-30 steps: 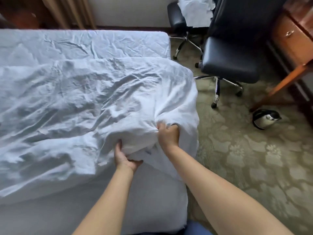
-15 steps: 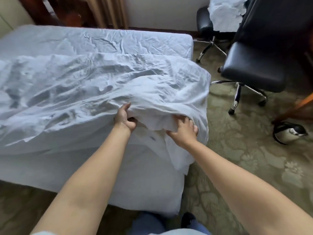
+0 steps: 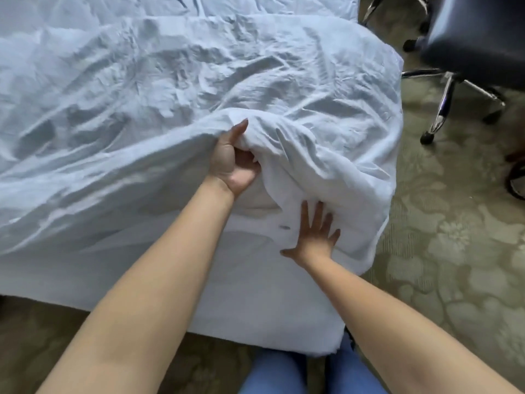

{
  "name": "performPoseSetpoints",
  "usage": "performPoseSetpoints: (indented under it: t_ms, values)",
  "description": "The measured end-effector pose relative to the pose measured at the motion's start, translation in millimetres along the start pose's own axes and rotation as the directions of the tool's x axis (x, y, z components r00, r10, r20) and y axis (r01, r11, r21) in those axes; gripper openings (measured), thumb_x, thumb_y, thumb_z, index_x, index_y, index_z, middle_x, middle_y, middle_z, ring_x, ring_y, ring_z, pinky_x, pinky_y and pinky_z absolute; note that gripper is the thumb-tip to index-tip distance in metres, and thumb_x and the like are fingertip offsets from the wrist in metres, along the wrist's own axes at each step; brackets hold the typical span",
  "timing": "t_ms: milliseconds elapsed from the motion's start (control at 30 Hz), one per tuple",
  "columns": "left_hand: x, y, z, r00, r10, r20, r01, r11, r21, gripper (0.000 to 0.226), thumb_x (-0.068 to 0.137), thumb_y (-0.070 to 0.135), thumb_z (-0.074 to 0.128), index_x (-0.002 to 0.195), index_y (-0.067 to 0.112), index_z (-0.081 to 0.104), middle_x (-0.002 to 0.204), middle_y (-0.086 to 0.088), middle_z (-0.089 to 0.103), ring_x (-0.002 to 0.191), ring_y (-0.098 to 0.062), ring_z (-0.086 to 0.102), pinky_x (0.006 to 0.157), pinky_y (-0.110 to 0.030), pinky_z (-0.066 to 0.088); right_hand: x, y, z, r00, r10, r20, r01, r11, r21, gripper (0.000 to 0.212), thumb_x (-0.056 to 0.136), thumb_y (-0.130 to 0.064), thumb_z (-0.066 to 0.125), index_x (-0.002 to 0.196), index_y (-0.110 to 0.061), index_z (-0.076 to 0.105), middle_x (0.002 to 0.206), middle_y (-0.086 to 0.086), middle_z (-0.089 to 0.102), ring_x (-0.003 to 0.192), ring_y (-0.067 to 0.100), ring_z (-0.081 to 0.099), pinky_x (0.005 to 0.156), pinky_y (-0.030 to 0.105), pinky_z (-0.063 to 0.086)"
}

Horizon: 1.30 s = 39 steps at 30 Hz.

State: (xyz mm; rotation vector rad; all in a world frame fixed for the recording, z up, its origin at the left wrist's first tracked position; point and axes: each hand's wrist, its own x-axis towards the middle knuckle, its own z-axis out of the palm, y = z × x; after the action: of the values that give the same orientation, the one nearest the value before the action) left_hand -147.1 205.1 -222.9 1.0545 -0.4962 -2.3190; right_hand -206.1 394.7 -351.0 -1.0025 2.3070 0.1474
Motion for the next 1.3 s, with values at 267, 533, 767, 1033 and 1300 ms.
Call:
performPoseSetpoints:
  t_ms: [267, 533, 767, 1033, 1300]
  values:
    - [36.8, -14.1, -30.8, 0.989, -0.036, -0.144, 0.037, 0.999, 0.002, 0.007, 0.091, 0.015, 0.057, 0.095, 0.014, 0.064, 0.086, -0.004, 0.069, 0.078, -0.016, 0.065, 0.080, -0.029, 0.054, 39.8, 3.0, 41.7, 0.999, 0.036, -0.031, -0.041, 0.987, -0.158, 0.088, 0.097, -0.019, 0.048, 0.147, -0.033, -0.024, 0.157, 0.011, -0.023, 0.145, 0.040, -0.002, 0.110, 0.063, 0.019]
    - [14.8, -61.8, -46.2, 0.952, 0.006, -0.306, -0.010, 1.000, -0.012, 0.013, 0.088, 0.016, 0.063, 0.101, 0.013, 0.067, 0.090, -0.006, 0.071, 0.074, -0.016, 0.069, 0.063, -0.028, 0.059, 34.1, 13.7, 62.6, 0.998, -0.004, 0.065, 0.022, 0.960, -0.280, 0.086, 0.092, -0.024, 0.056, 0.152, -0.031, -0.004, 0.156, 0.026, 0.000, 0.139, 0.048, 0.016, 0.102, 0.058, 0.031]
    - [-26.7, -136.1, -95.2, 0.859, -0.038, -0.510, -0.008, 0.996, -0.087, 0.067, 0.066, 0.012, 0.081, 0.128, 0.012, 0.057, 0.119, -0.013, 0.066, 0.102, -0.026, 0.067, 0.061, -0.034, 0.058, 7.9, 67.0, 31.0, 0.987, -0.116, -0.108, 0.096, 0.980, -0.175, 0.038, 0.091, 0.005, 0.041, 0.125, -0.011, 0.047, 0.101, 0.018, 0.066, 0.084, 0.037, 0.067, 0.063, 0.035, 0.049]
    - [-114.4, -264.0, -91.4, 0.775, -0.316, -0.547, 0.269, 0.948, -0.167, 0.049, 0.084, 0.054, 0.061, 0.118, 0.019, 0.055, 0.105, -0.008, 0.055, 0.101, -0.022, 0.053, 0.095, -0.036, 0.043, -99.0, 164.0, 67.4, 0.858, -0.297, -0.420, 0.219, 0.950, -0.223, 0.026, 0.045, 0.007, 0.068, 0.059, -0.013, 0.059, 0.052, 0.003, 0.053, 0.047, 0.025, 0.054, 0.049, 0.031, 0.042]
    - [-115.5, -327.7, -90.7, 0.777, -0.317, -0.543, 0.363, 0.932, -0.025, 0.042, 0.092, -0.002, 0.046, 0.130, 0.015, 0.048, 0.099, -0.010, 0.061, 0.100, -0.023, 0.058, 0.088, -0.036, 0.046, -100.0, 192.4, 88.4, 0.982, -0.156, -0.108, 0.135, 0.975, -0.174, 0.055, 0.075, -0.015, 0.066, 0.127, -0.021, 0.052, 0.128, 0.003, 0.047, 0.125, 0.026, 0.041, 0.107, 0.043, 0.026]
